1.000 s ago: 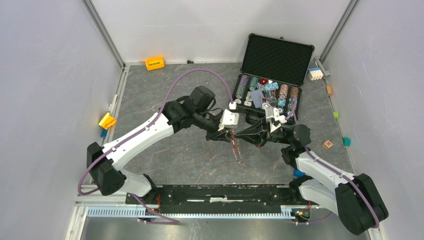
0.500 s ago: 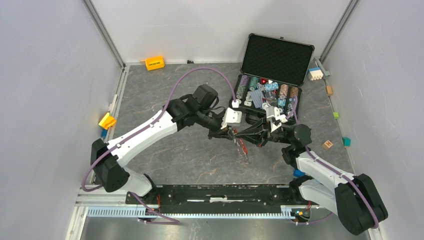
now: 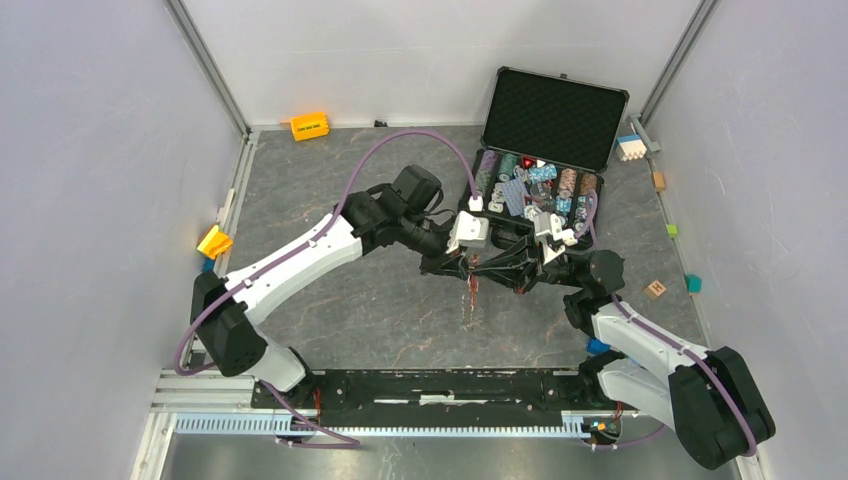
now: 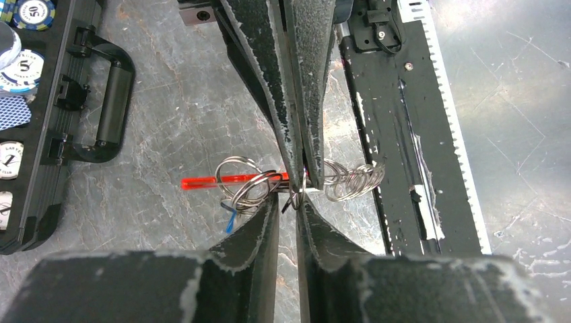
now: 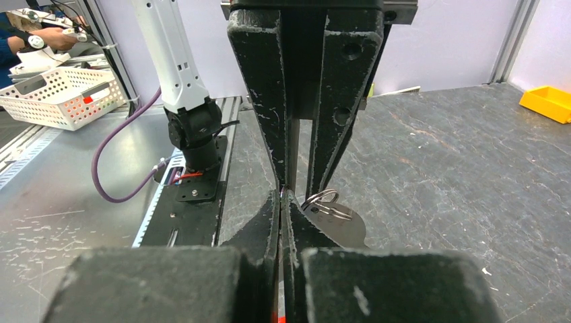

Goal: Put the keys on the keyring

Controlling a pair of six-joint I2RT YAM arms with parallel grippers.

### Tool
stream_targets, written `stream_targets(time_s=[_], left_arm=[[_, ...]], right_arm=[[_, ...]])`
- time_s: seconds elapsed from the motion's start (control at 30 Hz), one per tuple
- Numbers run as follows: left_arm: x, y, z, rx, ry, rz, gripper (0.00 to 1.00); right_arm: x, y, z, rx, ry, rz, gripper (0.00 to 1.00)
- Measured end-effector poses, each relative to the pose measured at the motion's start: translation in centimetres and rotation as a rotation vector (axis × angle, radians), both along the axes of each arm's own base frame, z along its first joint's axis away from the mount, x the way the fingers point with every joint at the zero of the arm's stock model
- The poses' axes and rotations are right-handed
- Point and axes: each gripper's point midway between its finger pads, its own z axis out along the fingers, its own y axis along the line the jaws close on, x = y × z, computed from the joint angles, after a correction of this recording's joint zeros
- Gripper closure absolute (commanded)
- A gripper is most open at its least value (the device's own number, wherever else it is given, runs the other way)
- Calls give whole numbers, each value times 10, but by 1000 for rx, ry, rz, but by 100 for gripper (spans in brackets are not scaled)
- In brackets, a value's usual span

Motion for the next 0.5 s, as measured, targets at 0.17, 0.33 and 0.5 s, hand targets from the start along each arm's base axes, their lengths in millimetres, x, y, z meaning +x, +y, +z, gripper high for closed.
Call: stream_targets(time_s=[0.17, 0.33, 0.5], left_arm=[[1, 0, 0, 4, 4, 0, 73], [1, -1, 0, 4, 1, 2, 65], [4, 0, 0, 8, -10, 12, 60]], right_arm=[[0, 0, 1, 3, -3, 2, 100], [-1, 0, 2, 5, -8, 2, 100], [-1, 0, 2, 5, -9, 2, 100]])
